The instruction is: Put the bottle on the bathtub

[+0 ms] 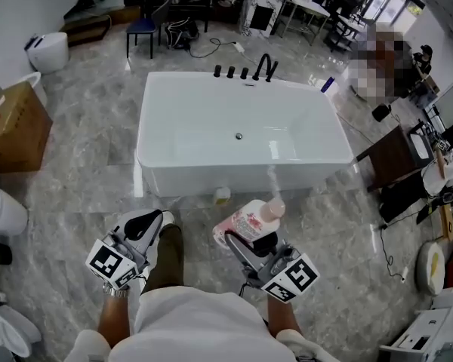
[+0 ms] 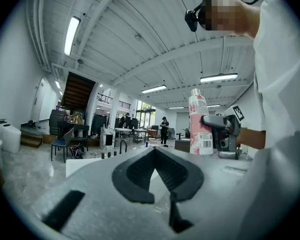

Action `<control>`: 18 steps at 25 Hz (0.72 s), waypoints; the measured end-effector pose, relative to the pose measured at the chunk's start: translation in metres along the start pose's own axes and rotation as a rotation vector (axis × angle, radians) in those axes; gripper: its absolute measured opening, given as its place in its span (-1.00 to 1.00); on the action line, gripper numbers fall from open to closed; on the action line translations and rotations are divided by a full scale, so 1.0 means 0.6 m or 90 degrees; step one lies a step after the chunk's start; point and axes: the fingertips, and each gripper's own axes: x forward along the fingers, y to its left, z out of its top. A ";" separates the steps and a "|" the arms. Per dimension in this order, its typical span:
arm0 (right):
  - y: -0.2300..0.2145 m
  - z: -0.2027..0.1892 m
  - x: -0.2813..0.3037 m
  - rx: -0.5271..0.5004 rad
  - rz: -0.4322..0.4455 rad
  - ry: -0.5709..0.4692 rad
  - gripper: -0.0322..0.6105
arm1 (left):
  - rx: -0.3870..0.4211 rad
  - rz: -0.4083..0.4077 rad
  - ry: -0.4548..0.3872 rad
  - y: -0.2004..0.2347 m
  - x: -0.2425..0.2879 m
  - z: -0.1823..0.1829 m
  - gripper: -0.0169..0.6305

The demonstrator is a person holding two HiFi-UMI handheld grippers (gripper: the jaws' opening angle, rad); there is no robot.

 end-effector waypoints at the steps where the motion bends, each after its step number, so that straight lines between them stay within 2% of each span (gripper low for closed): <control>1: -0.027 0.000 0.033 0.001 -0.006 0.002 -0.14 | -0.005 -0.006 0.000 0.039 0.022 -0.002 -0.94; 4: -0.120 0.010 0.150 0.005 -0.031 -0.003 -0.14 | -0.028 -0.019 -0.003 0.176 0.098 0.003 -0.94; 7: -0.210 0.032 0.279 0.020 -0.054 -0.019 -0.14 | -0.042 -0.045 -0.010 0.305 0.178 0.034 -0.94; 11: -0.286 0.070 0.431 0.013 -0.048 -0.017 -0.14 | -0.034 -0.055 -0.025 0.456 0.259 0.089 -0.94; 18: -0.420 0.090 0.561 0.018 -0.054 0.001 -0.14 | -0.021 -0.078 -0.012 0.592 0.385 0.120 -0.94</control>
